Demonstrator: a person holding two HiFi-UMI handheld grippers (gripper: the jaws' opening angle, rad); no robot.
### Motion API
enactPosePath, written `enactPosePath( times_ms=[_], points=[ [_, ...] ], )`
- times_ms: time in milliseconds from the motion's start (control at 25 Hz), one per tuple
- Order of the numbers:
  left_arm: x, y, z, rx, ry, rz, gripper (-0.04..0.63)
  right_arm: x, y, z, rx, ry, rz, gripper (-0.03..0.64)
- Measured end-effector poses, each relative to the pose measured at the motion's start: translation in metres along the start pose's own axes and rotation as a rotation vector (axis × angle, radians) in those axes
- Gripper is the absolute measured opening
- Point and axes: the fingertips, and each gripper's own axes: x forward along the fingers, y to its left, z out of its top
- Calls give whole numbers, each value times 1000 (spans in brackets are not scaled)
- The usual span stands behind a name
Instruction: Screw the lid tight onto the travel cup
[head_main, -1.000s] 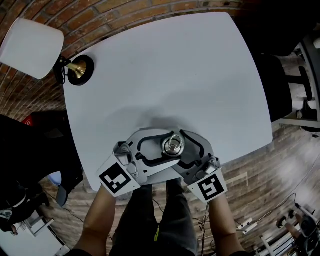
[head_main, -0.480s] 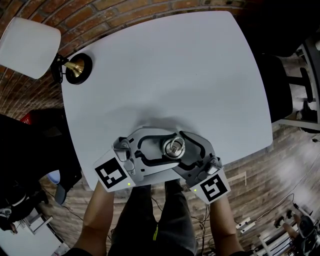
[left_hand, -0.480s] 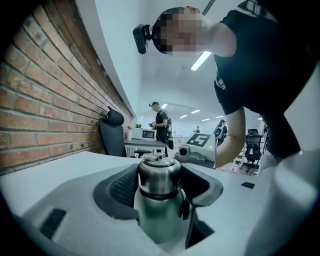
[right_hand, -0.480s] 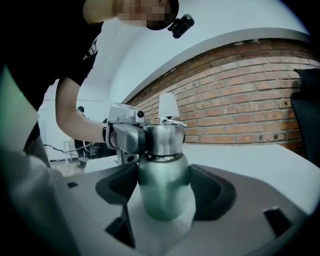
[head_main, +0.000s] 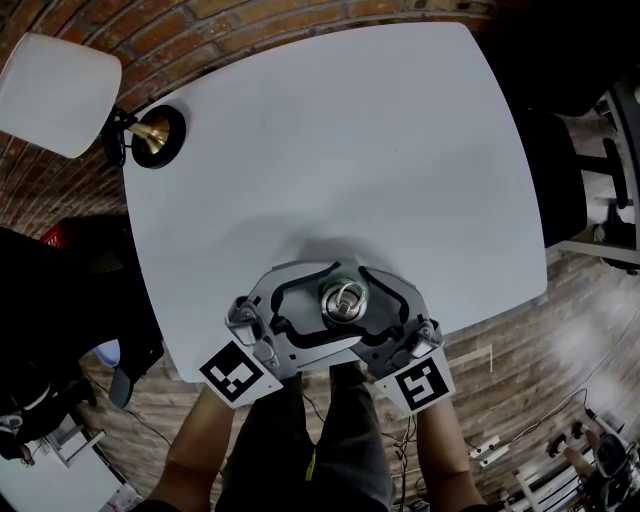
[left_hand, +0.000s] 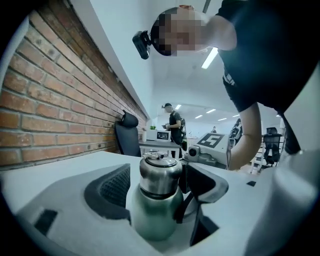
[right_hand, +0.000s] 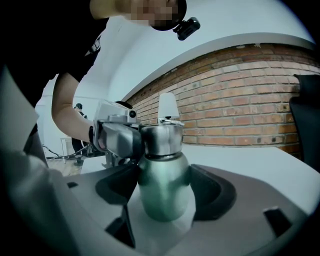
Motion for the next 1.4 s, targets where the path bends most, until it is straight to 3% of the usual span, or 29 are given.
enactPosePath(
  times_ms=[160,240,440,520,560,680,760,880,1120,1400],
  points=[
    [-12,7,-9,-108,24,252,342,2,0,-1,9,-3,-21,337],
    [-13,6,-7,-116,24,348,341,2,-1,-1,9,-7,-29,337],
    [-5,11,9,-54,0,514,341,1,-1,0,13,-16,-51,337],
    [-1,15,12,-44,-1,541,337,0,-1,0,15,-16,-57,337],
    [0,16,11,-39,3,537,291,1,-1,0,13,-15,-58,337],
    [0,15,10,-25,8,487,265,2,-1,-1,8,-17,-59,337],
    [2,13,10,-15,3,412,265,1,-1,0,11,-24,-60,337],
    [4,8,8,-10,-8,260,265,0,-1,-2,21,-21,-60,337],
    [5,-2,11,77,-19,-55,265,0,-1,-1,21,-21,-58,337],
    [7,-8,11,92,-6,-244,265,-1,-1,-2,13,-10,-50,336]
  ],
)
